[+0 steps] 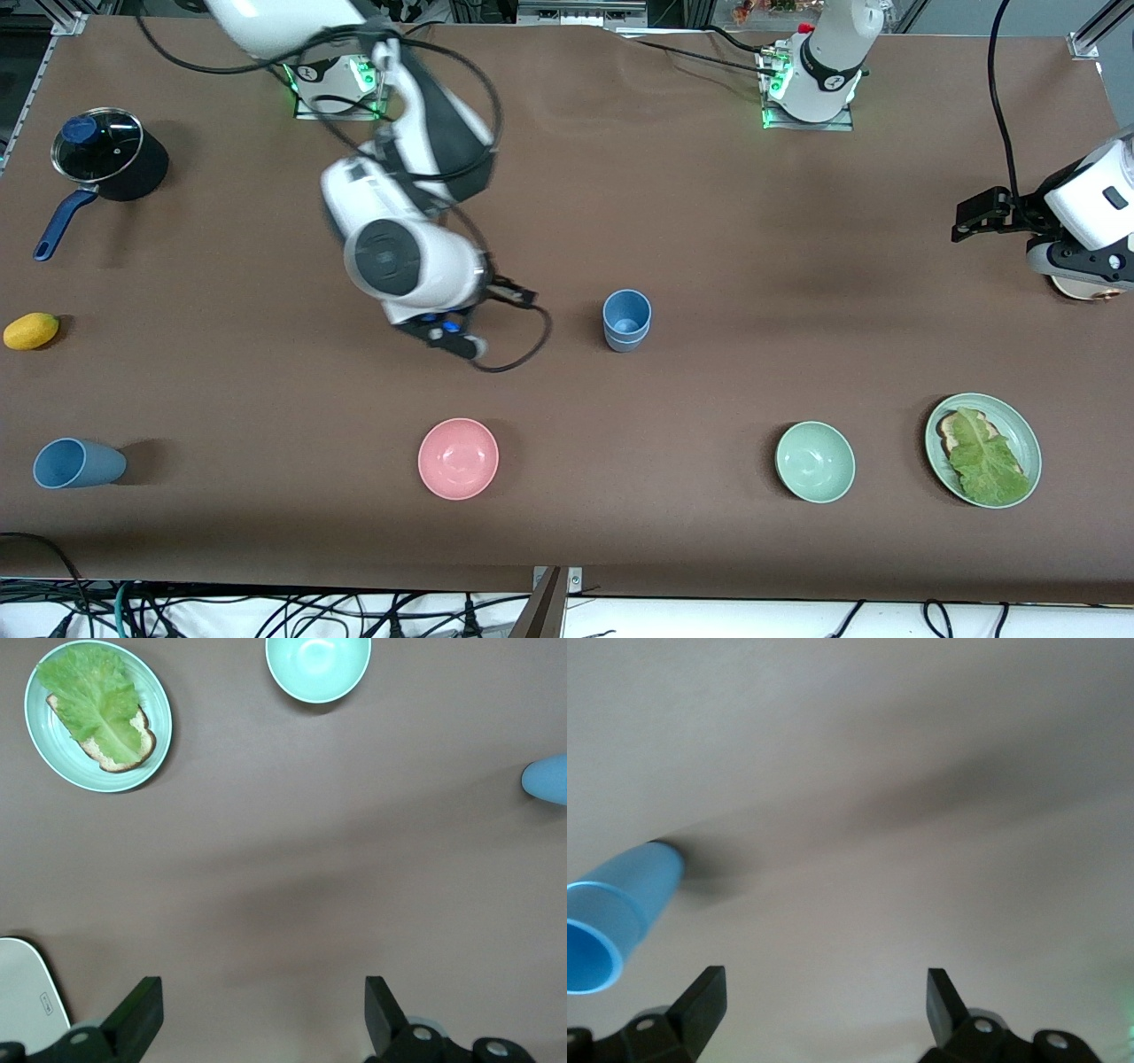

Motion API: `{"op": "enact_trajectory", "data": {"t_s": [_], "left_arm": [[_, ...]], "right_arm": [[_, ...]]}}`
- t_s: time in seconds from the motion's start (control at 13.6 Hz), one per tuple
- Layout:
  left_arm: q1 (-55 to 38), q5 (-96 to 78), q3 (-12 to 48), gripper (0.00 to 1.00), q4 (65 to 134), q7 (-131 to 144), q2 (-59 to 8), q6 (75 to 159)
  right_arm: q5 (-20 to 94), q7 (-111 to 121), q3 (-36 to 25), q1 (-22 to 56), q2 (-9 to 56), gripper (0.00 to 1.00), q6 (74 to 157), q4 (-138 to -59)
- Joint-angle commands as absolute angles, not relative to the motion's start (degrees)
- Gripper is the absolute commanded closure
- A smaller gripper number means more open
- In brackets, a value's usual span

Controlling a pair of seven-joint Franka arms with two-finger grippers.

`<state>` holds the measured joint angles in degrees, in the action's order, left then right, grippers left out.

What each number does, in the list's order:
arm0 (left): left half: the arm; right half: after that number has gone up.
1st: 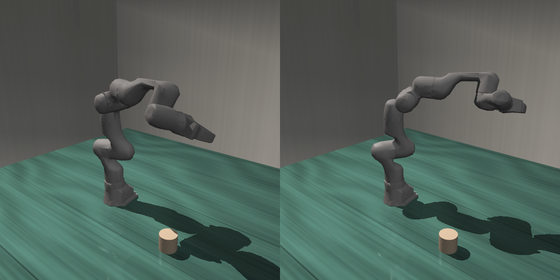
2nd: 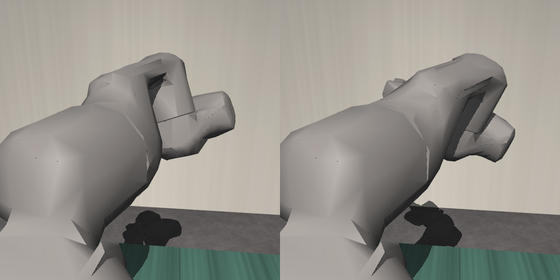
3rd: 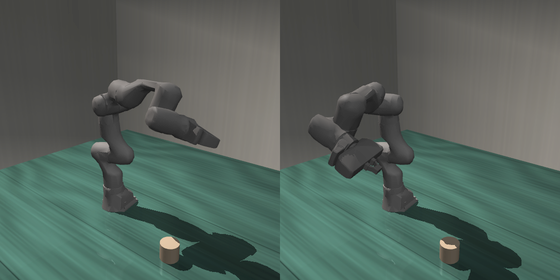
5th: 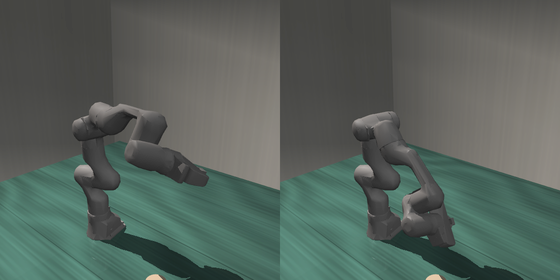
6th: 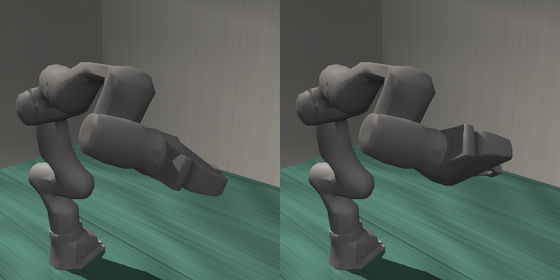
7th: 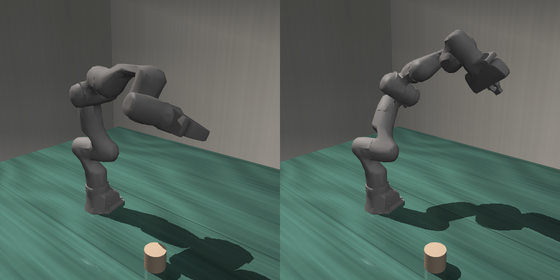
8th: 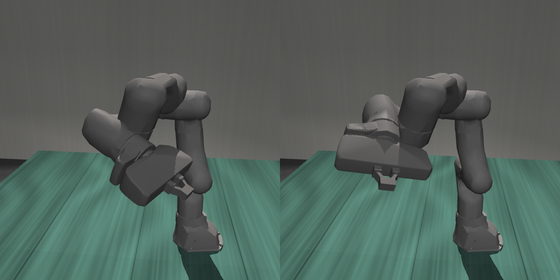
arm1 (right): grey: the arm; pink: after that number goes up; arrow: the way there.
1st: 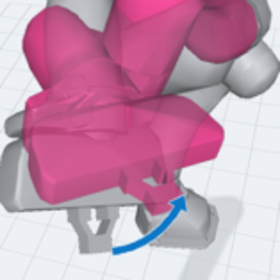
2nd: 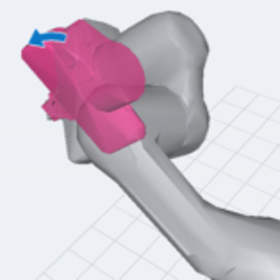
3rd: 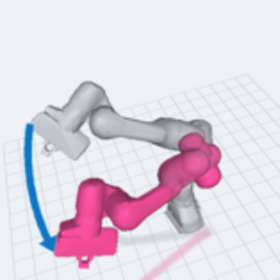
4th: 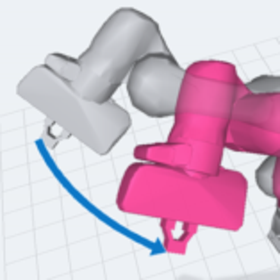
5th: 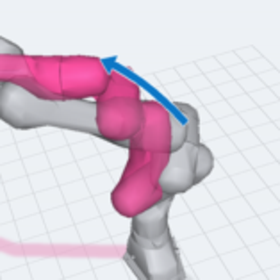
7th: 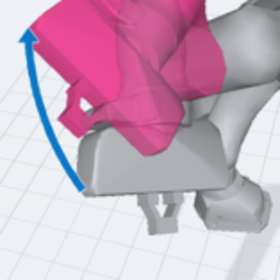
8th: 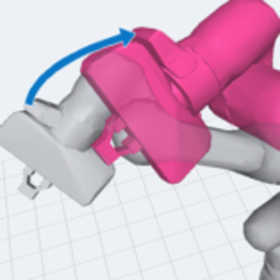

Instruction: Stack blue cups with both arms

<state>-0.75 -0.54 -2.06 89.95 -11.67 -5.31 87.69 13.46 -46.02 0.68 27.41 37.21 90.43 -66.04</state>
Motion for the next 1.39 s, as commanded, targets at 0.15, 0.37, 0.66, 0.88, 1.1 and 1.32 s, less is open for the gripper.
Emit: {"op": "enact_trajectory", "data": {"t_s": [0.15, 0.37, 0.66, 0.88, 1.1, 1.32], "left_arm": [[-0.53, -2.11, -2.2, 0.0, 90.35, -13.01, -4.57, 87.36], [-0.53, -2.11, -2.2, 0.0, 90.35, -13.01, -4.57, 87.45], [-0.53, -2.2, -2.2, 0.0, 90.35, -13.01, -4.57, 87.36], [-0.53, -2.2, -2.2, 0.0, 90.35, -13.01, -4.57, 87.36], [-0.53, -2.2, -2.2, 0.0, 90.35, -13.01, -4.57, 87.36], [-0.53, -2.2, -2.2, 0.0, 90.35, -12.92, -4.57, 87.71]], "right_arm": [[13.18, -27.8, -10.96, 27.07, 26.03, 0.0, 89.3, -80.93], [11.44, -22.78, -15.9, 27.07, 25.49, 0.0, 85.53, -80.95], [8.18, -16.79, -12.52, 20.95, 19.36, 0.0, 86.56, -84.8], [3.7, -12.4, -1.45, 8.57, 12.59, 0.0, 87.89, -89.64], [1.67, -8.46, 3.59, 1.6, 6.18, 0.0, 90.16, -92.27], [0.61, -5.98, 4.04, -1.84, -2.0, 0.0, 90.53, -96.15]]}}
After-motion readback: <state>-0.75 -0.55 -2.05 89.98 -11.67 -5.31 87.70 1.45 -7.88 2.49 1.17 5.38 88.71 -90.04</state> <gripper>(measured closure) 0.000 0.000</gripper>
